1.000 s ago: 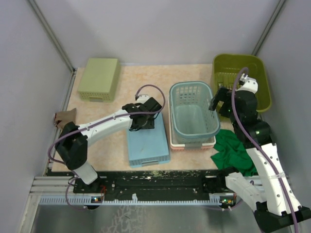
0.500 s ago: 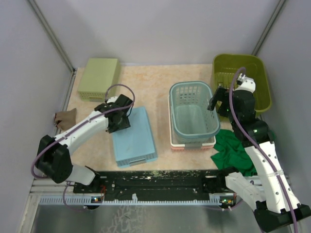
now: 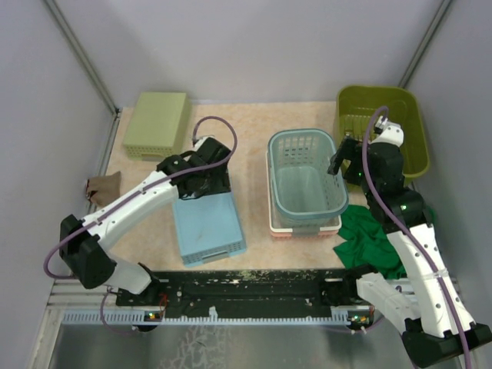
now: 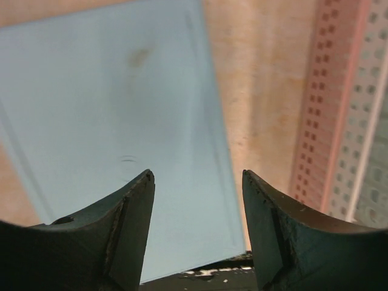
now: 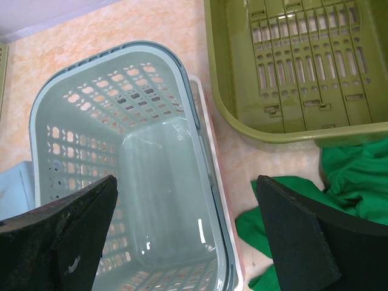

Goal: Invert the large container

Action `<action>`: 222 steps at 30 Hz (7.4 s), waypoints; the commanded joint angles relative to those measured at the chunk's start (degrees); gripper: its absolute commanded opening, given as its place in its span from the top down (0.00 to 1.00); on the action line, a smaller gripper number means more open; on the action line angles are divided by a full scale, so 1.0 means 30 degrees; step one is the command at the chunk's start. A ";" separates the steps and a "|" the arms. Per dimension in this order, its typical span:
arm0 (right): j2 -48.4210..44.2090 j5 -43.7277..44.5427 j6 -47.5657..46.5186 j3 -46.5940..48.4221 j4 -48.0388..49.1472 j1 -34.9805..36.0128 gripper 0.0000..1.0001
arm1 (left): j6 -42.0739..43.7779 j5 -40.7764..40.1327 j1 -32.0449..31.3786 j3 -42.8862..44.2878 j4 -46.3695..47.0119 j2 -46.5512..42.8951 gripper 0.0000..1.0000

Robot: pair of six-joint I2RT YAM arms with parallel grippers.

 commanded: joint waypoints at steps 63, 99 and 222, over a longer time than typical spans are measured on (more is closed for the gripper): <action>0.1440 -0.3806 0.0103 0.0929 0.1542 0.0721 0.05 | 0.4497 0.8418 1.1809 -0.6576 0.3599 -0.1516 0.36; 1.1047 0.2233 0.2428 0.4508 0.0184 1.0308 0.55 | 0.5007 1.1211 1.1283 -0.5720 0.5375 -0.2802 0.35; 1.3497 -1.1350 0.8115 -0.0898 1.5542 0.7826 1.00 | -0.0904 2.5430 1.5798 -0.5702 1.3896 -0.5269 0.06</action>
